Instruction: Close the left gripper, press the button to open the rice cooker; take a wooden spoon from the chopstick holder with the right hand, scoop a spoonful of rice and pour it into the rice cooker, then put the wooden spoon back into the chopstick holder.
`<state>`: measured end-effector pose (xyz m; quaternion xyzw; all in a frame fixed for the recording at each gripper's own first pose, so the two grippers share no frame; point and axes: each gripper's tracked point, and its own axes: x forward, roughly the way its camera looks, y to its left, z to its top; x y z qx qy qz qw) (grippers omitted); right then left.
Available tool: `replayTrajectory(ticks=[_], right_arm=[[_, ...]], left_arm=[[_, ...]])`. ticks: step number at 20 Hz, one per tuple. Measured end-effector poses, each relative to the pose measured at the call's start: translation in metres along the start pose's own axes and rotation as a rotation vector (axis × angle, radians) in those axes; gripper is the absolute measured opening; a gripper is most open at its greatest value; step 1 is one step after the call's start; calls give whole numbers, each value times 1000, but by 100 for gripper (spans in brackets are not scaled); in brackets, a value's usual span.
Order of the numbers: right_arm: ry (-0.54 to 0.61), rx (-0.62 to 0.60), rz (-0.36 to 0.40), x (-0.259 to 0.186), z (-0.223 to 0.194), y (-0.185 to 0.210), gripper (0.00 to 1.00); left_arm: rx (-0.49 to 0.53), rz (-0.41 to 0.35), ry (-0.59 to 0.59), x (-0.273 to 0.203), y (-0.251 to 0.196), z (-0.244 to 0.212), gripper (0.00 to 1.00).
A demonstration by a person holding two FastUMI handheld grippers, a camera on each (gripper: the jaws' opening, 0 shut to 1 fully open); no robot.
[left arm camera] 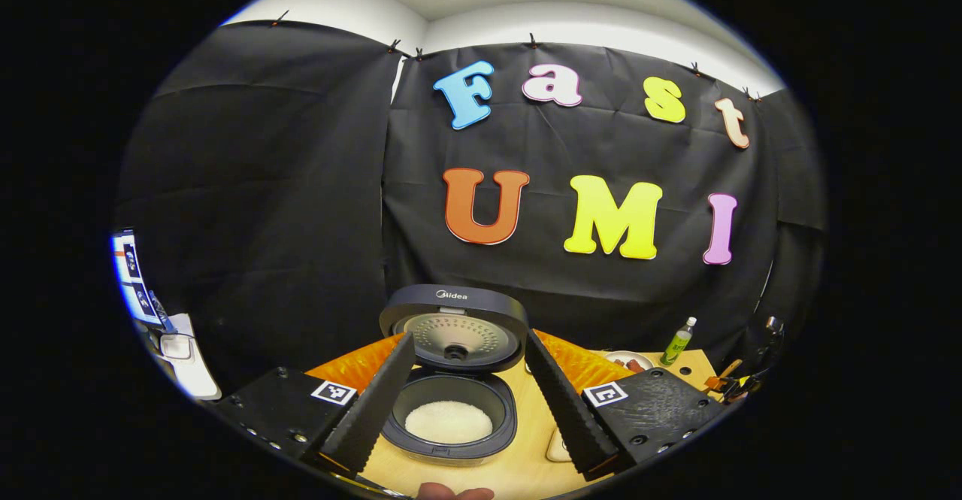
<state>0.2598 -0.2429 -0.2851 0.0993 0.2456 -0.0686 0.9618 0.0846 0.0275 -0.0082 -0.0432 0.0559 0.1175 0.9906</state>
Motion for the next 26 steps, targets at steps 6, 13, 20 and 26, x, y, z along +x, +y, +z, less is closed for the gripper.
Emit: replayTrajectory(ticks=[6, 13, 20, 26], right_arm=[[11, -3, -8, 7, -6, -1, 18], [-70, -13, -51, -27, 27, -8, 80], [-200, -41, -91, -89, 71, -14, 98], [-289, -79, -117, -147, 95, -23, 98]], left_arm=[[-7, 3, -27, 9, -3, 16, 95], [7, -12, -59, 19, -3, 38, 95], [30, -49, -67, 44, -4, 62, 94], [-16, -55, -22, 91, 11, 68, 94]])
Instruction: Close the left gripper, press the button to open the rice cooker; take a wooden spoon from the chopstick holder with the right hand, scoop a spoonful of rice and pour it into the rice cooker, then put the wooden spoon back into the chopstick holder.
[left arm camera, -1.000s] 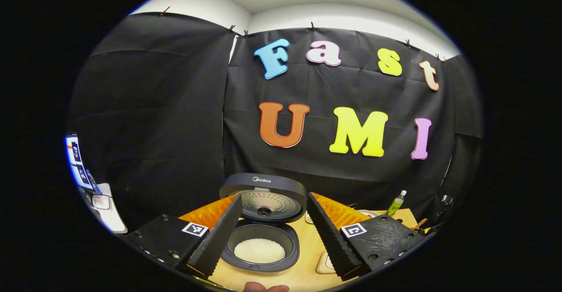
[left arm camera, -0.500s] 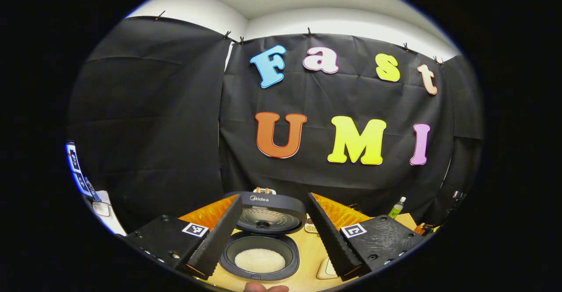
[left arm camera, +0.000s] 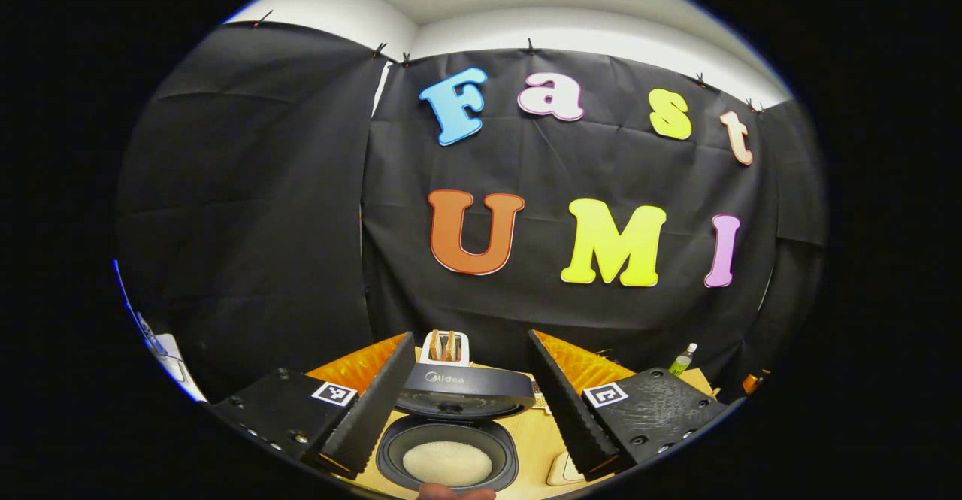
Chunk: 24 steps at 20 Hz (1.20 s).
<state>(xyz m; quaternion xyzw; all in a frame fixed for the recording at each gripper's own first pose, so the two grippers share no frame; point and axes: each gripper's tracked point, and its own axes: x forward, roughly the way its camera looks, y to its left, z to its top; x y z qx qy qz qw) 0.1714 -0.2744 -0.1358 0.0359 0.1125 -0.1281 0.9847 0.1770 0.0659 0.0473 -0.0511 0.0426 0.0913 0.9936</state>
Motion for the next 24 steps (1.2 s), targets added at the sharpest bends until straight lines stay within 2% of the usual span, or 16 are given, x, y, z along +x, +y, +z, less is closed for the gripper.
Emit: replayTrajectory(ticks=[2, 7, 8, 9, 12, 19, 20, 21, 24], right_arm=[[-19, -14, -18, -17, 7, -9, 96], [-45, -26, -62, -53, 19, -25, 100], [-50, -21, -72, -57, 21, -28, 96], [-52, -20, -80, -61, 22, -29, 100], [-61, -19, -90, -73, 25, -28, 100], [-51, 13, -63, -93, 19, 1, 100], [-47, 12, -59, -96, 17, 5, 96], [-42, 15, -51, -100, 16, 10, 100], [-40, 31, -20, -108, 13, 26, 100]], left_arm=[[-2, 10, 24, 17, 10, -3, 95], [11, 17, 133, 46, 27, -28, 95], [20, 17, 153, 51, 30, -33, 95], [25, 19, 171, 55, 34, -37, 95], [21, 7, 208, 59, 34, -45, 95], [76, -1, 265, 65, 28, -67, 95], [70, -3, 270, 66, 28, -69, 96], [59, -6, 281, 64, 28, -71, 96], [47, -24, 333, 46, 26, -85, 97]])
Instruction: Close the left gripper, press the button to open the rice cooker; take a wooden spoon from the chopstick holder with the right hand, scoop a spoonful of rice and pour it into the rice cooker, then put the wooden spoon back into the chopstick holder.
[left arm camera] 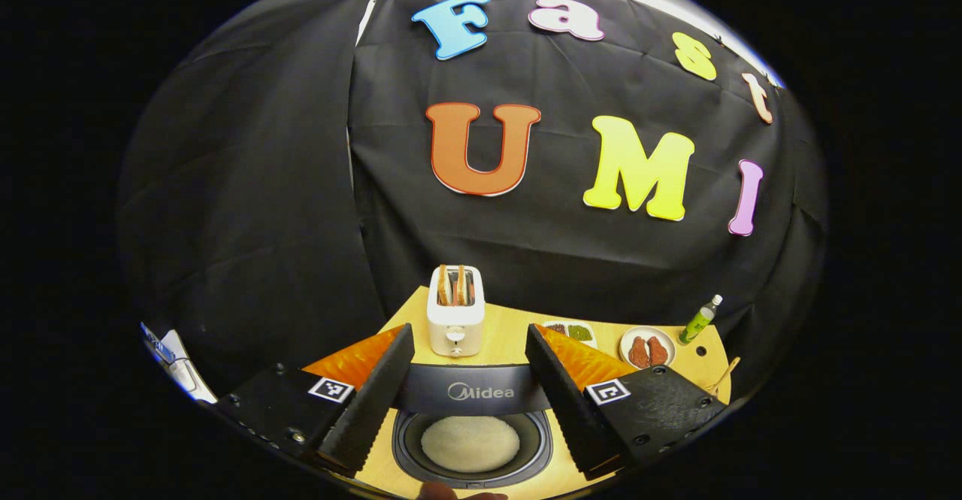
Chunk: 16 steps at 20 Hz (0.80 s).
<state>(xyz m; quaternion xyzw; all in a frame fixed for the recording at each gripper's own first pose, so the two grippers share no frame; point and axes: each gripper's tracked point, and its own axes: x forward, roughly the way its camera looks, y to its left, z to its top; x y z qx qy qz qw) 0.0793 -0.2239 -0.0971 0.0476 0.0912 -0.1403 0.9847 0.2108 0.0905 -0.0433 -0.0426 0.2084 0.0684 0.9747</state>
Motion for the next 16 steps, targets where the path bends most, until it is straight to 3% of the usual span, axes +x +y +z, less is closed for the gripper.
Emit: replayTrajectory(ticks=[7, 8, 9, 12, 16], right_arm=[[30, -16, 96, -5, -15, 42, 100], [30, -20, 111, -6, -14, 48, 96], [29, -27, 124, -7, -13, 54, 100], [23, -58, 165, -7, -10, 72, 96], [6, -73, 204, -10, -2, 100, 100]], left_arm=[[-41, -66, 191, -47, -9, -82, 97], [-46, -69, 210, -51, -12, -94, 97], [-47, -69, 232, -53, -13, -105, 97], [-61, -71, 294, -54, -17, -135, 97], [-80, -65, 348, -51, -16, -167, 97]])
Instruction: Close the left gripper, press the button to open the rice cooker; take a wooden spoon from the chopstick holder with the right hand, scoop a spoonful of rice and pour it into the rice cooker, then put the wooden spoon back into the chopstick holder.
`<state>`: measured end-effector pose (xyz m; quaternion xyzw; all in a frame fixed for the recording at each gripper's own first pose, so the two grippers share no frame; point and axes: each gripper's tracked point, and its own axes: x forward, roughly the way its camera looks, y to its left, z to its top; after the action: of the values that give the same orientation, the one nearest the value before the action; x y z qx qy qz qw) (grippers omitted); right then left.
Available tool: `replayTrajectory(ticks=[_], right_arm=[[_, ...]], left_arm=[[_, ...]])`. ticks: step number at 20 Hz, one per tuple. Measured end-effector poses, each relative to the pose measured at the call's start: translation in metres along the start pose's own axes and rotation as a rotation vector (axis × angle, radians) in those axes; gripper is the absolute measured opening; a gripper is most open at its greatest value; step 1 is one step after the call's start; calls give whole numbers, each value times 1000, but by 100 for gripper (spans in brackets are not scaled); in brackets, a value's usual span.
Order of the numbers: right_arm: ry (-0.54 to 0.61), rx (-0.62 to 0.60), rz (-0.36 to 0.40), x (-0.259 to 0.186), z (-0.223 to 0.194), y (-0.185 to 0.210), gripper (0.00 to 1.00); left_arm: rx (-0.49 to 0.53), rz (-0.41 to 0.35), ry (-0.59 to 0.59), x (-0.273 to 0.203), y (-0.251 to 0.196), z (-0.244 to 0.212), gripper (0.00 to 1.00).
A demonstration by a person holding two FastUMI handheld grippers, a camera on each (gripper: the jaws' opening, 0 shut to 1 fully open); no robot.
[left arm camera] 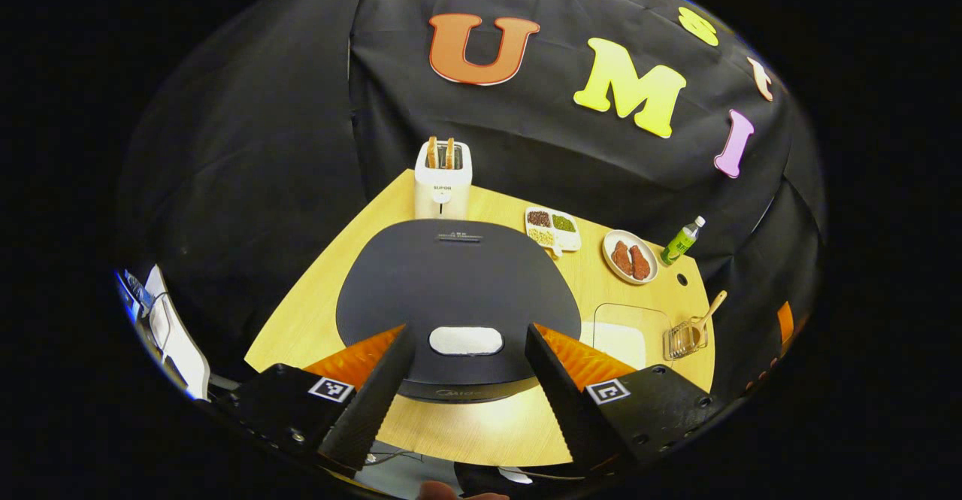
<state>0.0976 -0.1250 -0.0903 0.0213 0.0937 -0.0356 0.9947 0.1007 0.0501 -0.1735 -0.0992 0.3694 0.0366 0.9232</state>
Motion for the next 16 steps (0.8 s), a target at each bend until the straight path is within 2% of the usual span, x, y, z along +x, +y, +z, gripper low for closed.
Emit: replayTrajectory(ticks=[4, 5, 7, 12, 15, 16], right_arm=[[-25, -22, 47, 2, 12, 31, 100], [-28, -29, 61, 4, 15, 39, 96], [-36, -37, 96, 6, 24, 56, 100], [-88, -59, 183, 7, 58, 100, 100], [-106, -66, 242, 4, 68, 131, 100], [-109, -81, 266, 2, 69, 142, 96]], left_arm=[[-21, -4, 43, 10, 3, -23, 97], [-21, -5, 51, 13, 3, -28, 97], [-23, 0, 63, 19, 4, -34, 97], [-43, 5, 56, 22, 7, -39, 96], [-6, 10, 40, 22, 8, -41, 96], [19, 18, 31, 24, 8, -44, 96]])
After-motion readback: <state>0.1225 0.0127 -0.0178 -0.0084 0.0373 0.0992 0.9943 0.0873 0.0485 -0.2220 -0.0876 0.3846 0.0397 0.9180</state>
